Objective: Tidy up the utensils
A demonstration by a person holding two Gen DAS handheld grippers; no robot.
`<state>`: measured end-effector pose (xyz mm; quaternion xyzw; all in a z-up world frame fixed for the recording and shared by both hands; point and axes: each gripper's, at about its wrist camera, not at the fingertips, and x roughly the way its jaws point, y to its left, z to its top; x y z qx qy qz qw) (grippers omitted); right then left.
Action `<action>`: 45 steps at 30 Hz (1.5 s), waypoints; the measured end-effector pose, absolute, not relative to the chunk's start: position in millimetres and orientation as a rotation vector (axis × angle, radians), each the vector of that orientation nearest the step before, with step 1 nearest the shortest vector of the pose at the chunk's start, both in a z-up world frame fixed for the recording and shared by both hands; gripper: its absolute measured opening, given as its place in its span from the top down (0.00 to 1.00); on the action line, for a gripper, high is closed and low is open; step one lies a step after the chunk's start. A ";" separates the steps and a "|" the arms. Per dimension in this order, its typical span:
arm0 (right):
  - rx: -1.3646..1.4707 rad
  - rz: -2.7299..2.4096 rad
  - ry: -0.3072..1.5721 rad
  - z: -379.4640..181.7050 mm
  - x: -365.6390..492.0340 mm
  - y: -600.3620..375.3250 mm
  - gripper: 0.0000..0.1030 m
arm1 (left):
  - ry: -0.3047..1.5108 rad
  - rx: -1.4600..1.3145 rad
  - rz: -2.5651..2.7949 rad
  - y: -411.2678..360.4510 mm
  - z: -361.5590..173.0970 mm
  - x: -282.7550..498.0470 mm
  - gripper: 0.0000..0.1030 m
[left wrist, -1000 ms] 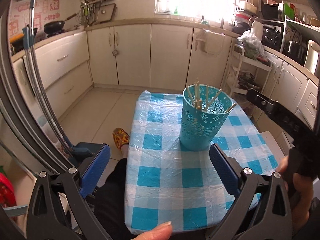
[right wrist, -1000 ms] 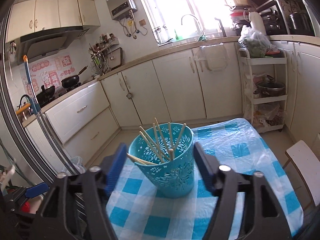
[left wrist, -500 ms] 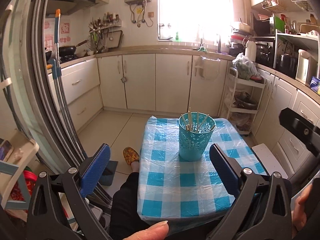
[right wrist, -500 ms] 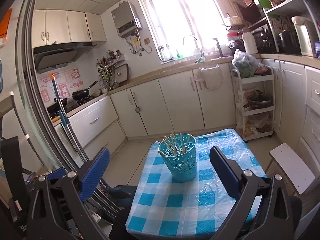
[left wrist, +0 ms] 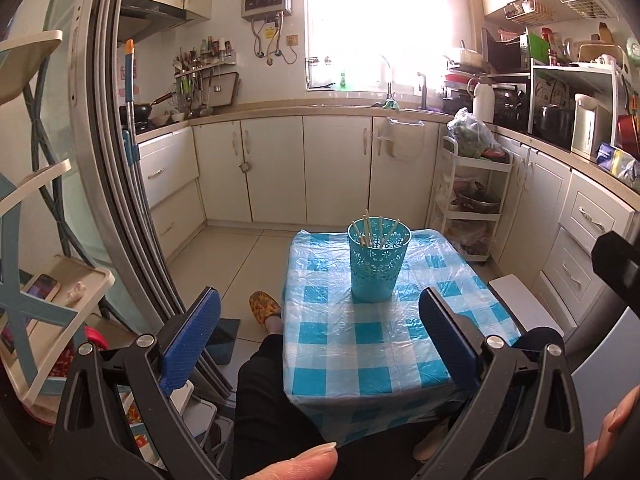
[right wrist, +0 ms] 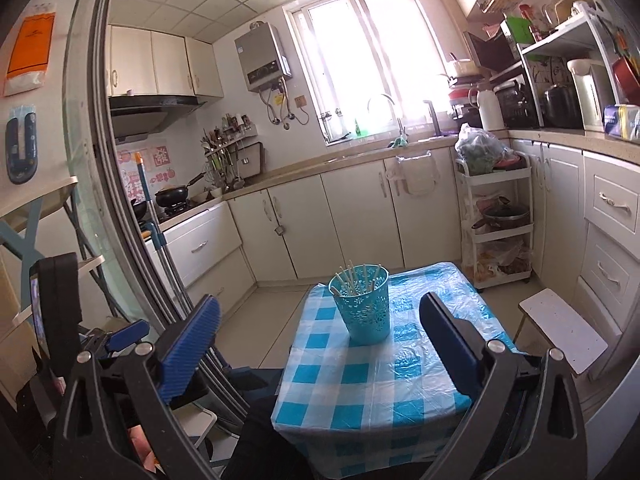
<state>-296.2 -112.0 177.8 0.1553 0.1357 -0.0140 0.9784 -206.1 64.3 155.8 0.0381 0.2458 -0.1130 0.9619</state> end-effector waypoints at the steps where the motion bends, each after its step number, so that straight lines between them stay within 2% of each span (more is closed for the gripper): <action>1: 0.306 -0.031 0.269 178.9 -300.7 -110.0 0.07 | 0.495 0.072 -0.228 66.3 156.7 -208.6 0.07; 13: 0.254 -0.009 0.217 192.5 -323.4 -94.8 0.07 | 0.421 0.030 -0.209 90.9 174.9 -236.4 0.07; 45: 0.250 0.019 0.209 192.6 -331.6 -92.9 0.07 | 0.373 0.052 -0.234 86.0 180.0 -258.3 0.07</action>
